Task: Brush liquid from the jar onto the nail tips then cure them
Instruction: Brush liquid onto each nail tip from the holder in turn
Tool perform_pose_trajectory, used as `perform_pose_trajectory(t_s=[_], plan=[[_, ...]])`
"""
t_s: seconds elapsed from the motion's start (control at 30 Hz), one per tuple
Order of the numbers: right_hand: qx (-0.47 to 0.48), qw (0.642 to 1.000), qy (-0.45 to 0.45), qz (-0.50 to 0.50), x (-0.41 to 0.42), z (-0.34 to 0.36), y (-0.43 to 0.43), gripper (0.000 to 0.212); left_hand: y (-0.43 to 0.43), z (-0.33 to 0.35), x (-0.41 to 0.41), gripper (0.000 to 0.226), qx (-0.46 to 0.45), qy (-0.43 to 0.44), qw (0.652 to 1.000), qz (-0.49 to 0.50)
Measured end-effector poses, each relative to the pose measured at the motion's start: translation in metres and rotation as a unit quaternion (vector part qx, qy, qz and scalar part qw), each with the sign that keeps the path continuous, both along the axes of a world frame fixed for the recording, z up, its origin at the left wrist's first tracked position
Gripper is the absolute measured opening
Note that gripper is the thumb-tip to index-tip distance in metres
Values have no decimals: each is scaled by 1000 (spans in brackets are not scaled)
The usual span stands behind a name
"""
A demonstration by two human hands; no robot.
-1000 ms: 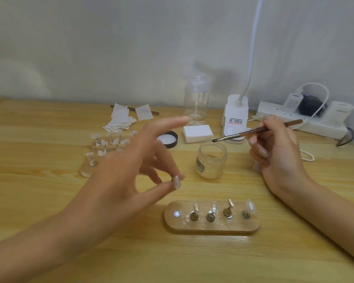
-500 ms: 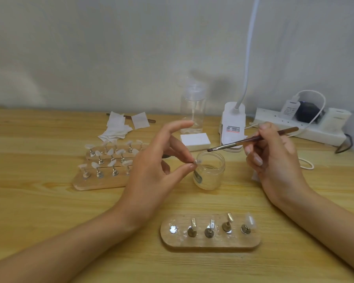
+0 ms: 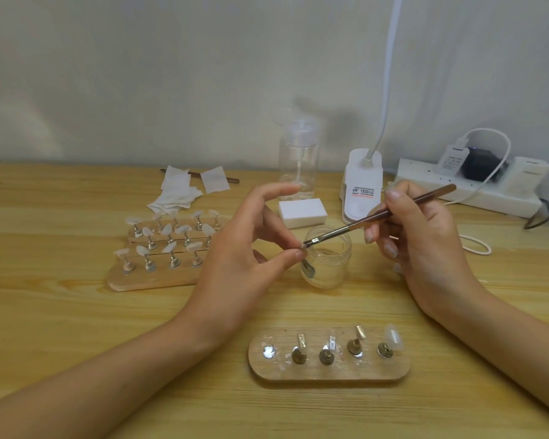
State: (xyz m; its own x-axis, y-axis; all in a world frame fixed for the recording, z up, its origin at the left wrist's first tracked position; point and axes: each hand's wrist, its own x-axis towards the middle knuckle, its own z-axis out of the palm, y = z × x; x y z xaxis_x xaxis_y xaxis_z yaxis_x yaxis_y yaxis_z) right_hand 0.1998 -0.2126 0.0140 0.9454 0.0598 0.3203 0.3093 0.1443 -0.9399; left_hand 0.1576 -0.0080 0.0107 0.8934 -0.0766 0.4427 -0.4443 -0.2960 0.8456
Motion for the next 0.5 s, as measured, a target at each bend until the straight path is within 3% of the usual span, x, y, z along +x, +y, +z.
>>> perform_pose_trajectory(t_s=[0.17, 0.37, 0.5], plan=[[0, 998, 40, -52, 2, 0, -3, 28, 0, -1, 0, 63, -5, 8, 1000, -6], [11, 1000, 4, 2, -1, 1, -1, 26, 0, 0, 1, 60, -6, 13, 1000, -8], [5, 999, 25, -39, 2, 0, -2, 28, 0, 0, 1, 57, -7, 17, 1000, -7]])
